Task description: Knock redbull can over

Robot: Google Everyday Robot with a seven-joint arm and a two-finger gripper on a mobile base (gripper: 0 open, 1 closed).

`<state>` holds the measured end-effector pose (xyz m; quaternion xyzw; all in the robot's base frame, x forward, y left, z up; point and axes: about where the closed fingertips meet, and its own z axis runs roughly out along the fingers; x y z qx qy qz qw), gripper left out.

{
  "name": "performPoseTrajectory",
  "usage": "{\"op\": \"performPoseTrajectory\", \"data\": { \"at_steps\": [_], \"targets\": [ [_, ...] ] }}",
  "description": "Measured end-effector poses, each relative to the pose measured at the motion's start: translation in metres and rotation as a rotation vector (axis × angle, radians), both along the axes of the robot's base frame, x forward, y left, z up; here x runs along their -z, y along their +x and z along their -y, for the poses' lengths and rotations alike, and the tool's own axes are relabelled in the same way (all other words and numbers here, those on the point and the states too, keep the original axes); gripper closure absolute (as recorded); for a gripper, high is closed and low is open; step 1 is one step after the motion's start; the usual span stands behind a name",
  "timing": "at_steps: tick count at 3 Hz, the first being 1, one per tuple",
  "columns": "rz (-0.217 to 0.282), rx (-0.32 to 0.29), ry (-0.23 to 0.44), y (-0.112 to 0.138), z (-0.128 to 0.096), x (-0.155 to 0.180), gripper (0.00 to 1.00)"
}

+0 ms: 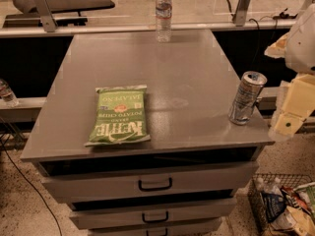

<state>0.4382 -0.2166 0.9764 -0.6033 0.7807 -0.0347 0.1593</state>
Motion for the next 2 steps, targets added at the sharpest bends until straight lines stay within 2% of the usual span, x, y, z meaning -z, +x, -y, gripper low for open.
{"op": "performPoseTrajectory", "data": {
  "at_steps": [1,2],
  "targets": [
    [0.000,0.000,0.000,0.000,0.000,0.000,0.00],
    [0.045,0.021,0.029,0.019,0.025,0.003,0.00]
  ]
}}
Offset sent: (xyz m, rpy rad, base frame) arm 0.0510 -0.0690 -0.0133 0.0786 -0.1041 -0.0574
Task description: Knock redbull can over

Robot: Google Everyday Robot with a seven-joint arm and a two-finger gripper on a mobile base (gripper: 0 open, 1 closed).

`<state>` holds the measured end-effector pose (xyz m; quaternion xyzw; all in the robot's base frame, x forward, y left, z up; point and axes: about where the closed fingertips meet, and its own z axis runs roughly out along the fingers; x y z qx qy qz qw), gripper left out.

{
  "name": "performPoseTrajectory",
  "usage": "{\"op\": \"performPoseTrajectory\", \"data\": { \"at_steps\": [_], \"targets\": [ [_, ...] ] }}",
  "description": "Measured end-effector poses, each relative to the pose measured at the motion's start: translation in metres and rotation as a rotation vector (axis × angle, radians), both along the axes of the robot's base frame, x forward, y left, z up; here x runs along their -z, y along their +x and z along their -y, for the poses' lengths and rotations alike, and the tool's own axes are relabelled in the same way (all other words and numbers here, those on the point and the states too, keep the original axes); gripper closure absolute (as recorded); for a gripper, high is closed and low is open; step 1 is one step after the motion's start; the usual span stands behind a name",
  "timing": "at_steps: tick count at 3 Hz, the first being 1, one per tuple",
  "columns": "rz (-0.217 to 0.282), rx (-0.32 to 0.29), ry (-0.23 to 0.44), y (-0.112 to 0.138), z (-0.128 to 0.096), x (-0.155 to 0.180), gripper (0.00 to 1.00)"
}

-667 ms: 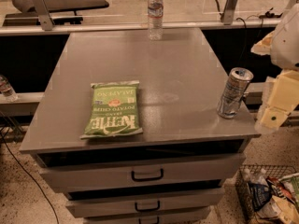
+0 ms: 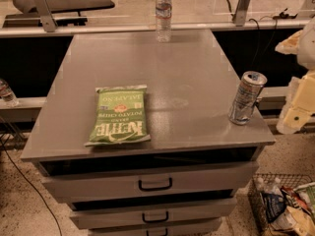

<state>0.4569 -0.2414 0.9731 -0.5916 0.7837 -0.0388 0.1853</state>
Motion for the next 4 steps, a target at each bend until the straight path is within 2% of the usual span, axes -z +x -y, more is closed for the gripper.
{"op": "performPoseTrajectory", "data": {
  "at_steps": [1,2,3,4],
  "targets": [
    [0.060,0.034,0.085,0.035,0.040,0.009,0.00],
    [0.063,0.067,0.245,0.064,0.061,0.041,0.00],
    [0.033,0.067,0.357,0.071,0.060,0.069,0.00],
    [0.011,0.020,0.469,0.079,0.044,0.094,0.00]
  ]
}}
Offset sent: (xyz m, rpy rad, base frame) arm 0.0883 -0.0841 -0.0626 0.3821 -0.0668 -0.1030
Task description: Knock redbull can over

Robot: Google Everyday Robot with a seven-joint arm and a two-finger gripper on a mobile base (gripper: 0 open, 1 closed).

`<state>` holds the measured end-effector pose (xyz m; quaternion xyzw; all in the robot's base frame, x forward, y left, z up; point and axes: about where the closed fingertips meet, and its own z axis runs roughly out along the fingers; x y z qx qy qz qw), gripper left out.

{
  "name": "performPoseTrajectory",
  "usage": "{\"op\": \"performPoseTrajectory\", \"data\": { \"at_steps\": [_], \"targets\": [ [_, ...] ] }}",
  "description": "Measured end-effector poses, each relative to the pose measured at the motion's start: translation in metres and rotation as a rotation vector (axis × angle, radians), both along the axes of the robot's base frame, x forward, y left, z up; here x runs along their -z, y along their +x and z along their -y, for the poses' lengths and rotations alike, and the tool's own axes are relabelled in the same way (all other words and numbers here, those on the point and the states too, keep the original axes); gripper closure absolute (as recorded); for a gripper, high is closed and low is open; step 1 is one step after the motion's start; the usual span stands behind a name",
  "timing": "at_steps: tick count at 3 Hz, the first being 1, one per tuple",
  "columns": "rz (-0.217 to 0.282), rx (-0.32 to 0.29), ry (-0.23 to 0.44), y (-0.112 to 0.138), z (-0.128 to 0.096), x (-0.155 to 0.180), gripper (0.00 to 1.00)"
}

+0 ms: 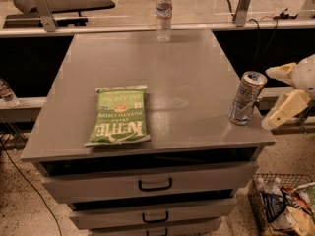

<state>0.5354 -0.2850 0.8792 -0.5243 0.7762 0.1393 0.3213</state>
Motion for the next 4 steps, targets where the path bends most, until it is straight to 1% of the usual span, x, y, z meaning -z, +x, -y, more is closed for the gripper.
{"op": "performPoseTrajectory", "data": {
  "at_steps": [1,2,3,4],
  "targets": [
    [0.025,-0.092,0.112,0.016,-0.035,0.012,0.00],
    [0.064,-0.196,0.222,0.037,-0.087,0.011,0.00],
    [0.124,-0.352,0.363,0.055,-0.171,-0.014,0.00],
    [0.151,-0.434,0.435,0.061,-0.215,-0.030,0.00]
  ]
}}
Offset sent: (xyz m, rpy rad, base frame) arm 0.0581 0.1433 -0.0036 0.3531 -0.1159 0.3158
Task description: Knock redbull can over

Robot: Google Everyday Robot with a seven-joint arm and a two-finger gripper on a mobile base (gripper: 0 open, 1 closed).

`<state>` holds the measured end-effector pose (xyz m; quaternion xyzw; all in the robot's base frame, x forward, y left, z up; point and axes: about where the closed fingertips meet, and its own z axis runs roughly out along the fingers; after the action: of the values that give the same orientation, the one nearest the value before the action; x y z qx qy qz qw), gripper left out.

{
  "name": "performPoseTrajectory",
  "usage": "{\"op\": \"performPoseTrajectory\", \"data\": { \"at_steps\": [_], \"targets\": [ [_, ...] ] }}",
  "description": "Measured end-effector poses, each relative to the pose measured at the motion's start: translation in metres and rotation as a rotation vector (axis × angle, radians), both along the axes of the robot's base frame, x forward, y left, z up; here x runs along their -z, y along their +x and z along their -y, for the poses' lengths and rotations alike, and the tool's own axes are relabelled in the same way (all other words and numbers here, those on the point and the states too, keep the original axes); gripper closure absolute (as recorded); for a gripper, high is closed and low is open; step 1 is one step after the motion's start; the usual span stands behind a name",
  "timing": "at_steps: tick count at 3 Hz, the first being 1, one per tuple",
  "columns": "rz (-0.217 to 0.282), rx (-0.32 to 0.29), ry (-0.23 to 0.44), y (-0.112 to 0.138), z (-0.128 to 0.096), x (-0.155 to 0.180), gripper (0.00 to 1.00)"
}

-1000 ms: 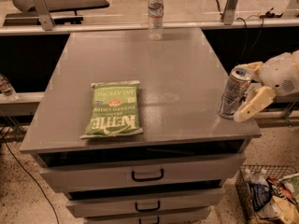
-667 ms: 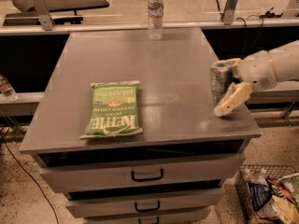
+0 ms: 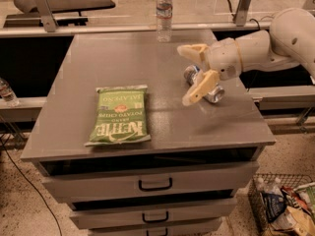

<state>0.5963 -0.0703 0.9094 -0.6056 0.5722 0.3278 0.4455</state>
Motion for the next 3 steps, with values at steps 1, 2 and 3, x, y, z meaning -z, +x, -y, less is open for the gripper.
{"op": "performPoseTrajectory", "data": {
  "at_steps": [1,2,3],
  "targets": [
    [0.031,0.019,0.011,0.008,0.008,-0.012,0.00],
    [0.078,0.100,-0.020,0.016,0.050,-0.027,0.00],
    [0.125,0.224,-0.092,0.022,0.114,-0.039,0.00]
  ]
}}
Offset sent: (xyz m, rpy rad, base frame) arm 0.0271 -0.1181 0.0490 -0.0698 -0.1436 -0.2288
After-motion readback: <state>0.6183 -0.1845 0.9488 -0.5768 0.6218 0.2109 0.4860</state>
